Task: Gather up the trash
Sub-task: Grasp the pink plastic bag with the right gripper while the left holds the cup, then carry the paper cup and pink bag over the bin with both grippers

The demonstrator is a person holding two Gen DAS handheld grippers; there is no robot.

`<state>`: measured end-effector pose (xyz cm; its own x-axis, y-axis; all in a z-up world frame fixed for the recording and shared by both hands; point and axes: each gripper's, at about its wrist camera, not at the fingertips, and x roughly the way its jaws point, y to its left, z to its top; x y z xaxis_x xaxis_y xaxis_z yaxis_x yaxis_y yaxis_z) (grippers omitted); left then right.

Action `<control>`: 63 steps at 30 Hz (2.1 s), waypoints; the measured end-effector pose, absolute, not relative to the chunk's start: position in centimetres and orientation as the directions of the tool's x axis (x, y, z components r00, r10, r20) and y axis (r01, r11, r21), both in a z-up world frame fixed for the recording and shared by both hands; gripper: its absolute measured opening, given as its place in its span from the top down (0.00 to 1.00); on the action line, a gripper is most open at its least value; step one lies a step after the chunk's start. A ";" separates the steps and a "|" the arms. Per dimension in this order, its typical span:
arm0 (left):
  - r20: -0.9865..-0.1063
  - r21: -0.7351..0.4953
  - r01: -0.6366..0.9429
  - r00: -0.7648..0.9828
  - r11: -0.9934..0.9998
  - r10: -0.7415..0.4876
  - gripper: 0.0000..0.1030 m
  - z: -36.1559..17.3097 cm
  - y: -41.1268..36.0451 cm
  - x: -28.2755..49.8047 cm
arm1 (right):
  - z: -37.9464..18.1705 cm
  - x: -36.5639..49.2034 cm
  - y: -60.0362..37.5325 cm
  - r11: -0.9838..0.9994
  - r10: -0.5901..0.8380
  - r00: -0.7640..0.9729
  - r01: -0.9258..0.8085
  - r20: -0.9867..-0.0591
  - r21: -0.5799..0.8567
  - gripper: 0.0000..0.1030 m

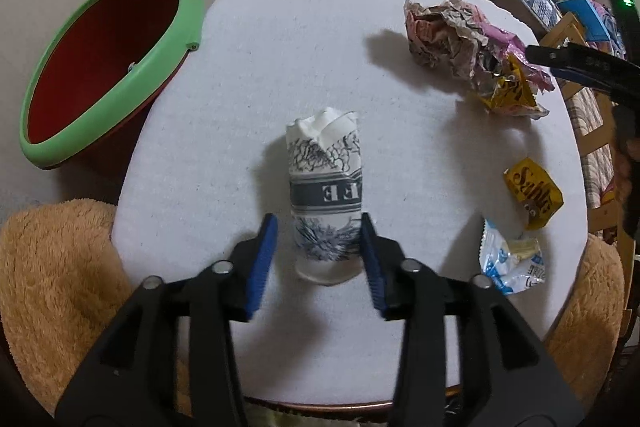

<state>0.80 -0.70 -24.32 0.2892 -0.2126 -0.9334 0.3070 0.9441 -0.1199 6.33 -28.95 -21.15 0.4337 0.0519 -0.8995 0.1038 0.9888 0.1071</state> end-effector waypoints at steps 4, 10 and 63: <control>-0.933 -0.138 0.288 0.282 0.947 -0.222 0.52 -24.5 -0.5 1.0 | -22.7 7.8 -28.9 0.993 0.054 0.390 0.074 -0.919 0.090 0.27; -0.929 -0.146 0.283 0.289 0.948 -0.229 0.45 -24.5 -0.6 1.4 | -22.7 7.2 -28.8 0.974 0.167 0.388 0.079 -0.906 0.213 0.65; -0.942 -0.102 0.267 0.283 0.958 -0.179 0.62 -24.5 0.1 2.1 | -15.3 0.0 -25.2 0.905 0.324 0.585 0.037 -0.743 0.424 0.64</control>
